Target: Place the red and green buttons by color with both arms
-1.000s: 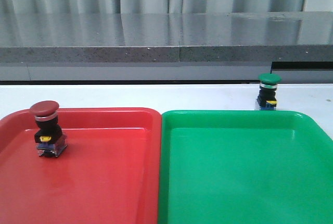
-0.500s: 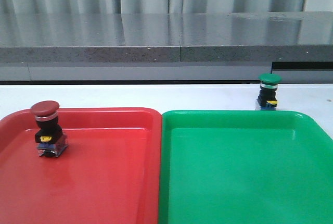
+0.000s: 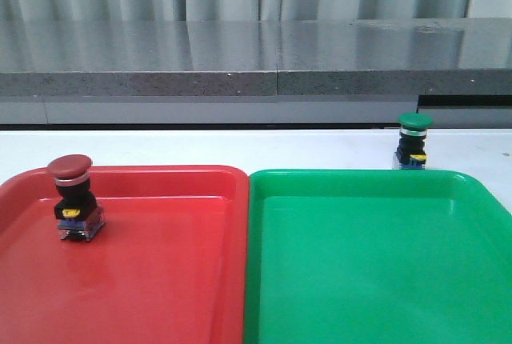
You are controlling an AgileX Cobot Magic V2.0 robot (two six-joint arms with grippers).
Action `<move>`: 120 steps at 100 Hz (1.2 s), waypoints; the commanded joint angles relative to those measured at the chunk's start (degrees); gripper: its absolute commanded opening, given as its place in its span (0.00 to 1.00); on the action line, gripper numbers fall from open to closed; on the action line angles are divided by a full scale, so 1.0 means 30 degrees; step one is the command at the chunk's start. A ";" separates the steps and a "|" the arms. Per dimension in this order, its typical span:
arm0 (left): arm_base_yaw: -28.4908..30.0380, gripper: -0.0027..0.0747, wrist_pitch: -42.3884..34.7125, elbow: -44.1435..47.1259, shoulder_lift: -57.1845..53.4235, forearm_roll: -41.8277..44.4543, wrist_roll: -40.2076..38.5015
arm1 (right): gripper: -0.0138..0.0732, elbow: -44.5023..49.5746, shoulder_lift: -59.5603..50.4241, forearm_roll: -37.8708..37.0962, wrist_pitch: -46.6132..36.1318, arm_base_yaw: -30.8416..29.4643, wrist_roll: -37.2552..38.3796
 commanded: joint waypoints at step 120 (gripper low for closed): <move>0.0067 0.01 -0.3813 0.0905 -0.0556 0.0328 -0.0778 | 0.08 -0.0256 -0.0312 -0.0023 -0.1396 -0.0148 -0.0063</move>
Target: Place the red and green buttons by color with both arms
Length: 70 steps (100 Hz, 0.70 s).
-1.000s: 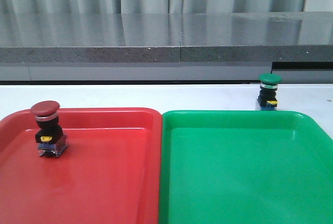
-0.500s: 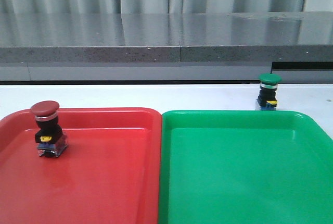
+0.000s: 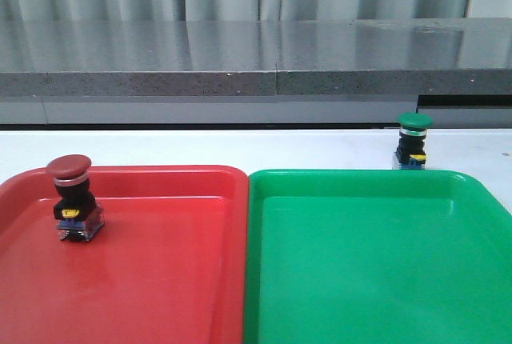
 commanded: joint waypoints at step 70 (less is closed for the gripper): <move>0.0067 0.01 -0.1779 0.0829 -0.0556 0.0012 -0.0216 | 0.08 -0.1270 -0.0280 -0.0023 -0.2916 -0.0148 -0.0063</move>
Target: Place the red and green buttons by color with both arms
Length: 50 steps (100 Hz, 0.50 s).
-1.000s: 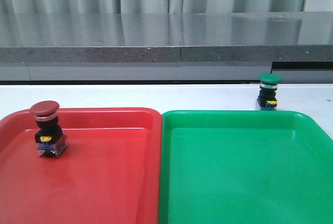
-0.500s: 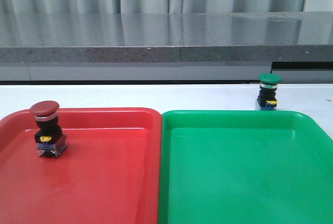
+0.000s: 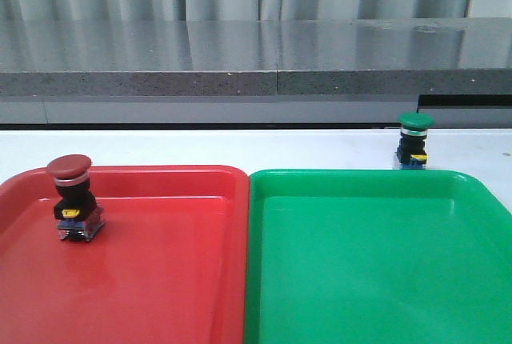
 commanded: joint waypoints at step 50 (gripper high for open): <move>0.0067 0.01 -0.1779 0.0829 -0.0556 -0.0017 -0.0185 | 0.08 -0.9932 0.5203 -0.0023 0.9891 -0.0148 -0.0063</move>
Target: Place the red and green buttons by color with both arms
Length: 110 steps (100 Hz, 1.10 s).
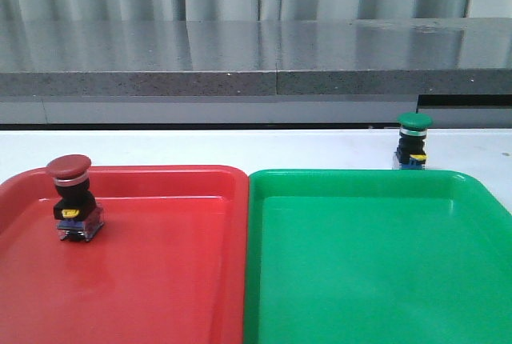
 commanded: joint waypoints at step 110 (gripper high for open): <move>0.0067 0.01 -0.1779 0.0829 -0.0556 -0.0017 -0.0185 | 0.83 -0.4177 0.7402 0.1959 0.0597 -0.0148 -0.0063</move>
